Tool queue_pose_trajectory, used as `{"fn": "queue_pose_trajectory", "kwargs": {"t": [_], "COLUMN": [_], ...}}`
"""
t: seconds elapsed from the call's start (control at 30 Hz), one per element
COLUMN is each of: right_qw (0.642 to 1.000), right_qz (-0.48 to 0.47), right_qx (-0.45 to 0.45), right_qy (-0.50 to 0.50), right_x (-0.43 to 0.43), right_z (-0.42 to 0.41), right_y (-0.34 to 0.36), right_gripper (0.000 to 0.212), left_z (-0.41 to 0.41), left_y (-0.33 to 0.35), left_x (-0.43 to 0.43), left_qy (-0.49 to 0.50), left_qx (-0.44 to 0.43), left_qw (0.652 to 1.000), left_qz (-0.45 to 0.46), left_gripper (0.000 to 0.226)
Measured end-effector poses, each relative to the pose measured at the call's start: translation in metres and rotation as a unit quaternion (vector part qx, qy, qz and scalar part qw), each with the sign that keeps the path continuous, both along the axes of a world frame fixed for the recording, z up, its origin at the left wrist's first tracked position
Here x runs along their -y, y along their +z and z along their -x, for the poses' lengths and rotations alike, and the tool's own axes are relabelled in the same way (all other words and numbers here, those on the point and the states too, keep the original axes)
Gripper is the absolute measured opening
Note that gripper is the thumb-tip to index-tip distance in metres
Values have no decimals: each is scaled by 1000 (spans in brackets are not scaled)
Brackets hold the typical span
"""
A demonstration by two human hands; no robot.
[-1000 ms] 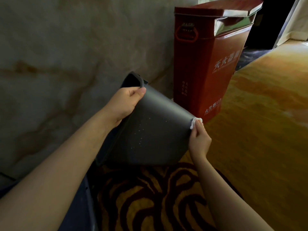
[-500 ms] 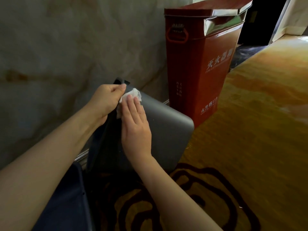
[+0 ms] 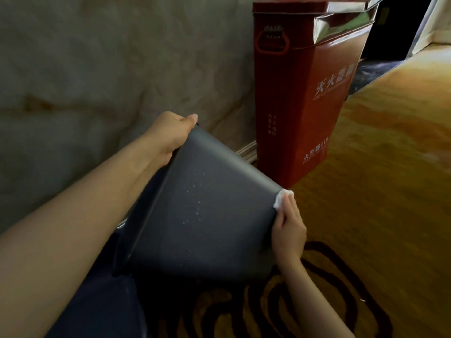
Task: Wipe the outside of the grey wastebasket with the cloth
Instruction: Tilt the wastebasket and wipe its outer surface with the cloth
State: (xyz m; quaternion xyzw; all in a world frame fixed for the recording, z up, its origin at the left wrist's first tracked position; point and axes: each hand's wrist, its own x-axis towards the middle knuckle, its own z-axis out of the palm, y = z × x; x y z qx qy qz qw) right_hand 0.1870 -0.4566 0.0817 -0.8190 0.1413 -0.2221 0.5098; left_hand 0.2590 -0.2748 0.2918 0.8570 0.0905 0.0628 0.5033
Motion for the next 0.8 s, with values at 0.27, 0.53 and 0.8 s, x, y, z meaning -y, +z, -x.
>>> {"fn": "queue_pose_trajectory", "kwargs": {"t": [0.27,0.53,0.8], "right_qw": [972,955,977], "right_qz": [68,83,73], "right_qx": [147,212,120], "right_qy": [172,190,157], "right_x": [-73,-119,-83], "right_z": [4,15,0], "right_y": [69,105,70], "right_gripper": [45,40,39], "left_z": [-9,0,66], "left_y": [1,11,-14], "left_x": [-4,3,-51], "left_qy": [24,-27,-167], "left_qx": [-66,-107,-147], "left_qw": [997,987,962], "left_qz": [26,121,161], "left_gripper": [47,29,42]}}
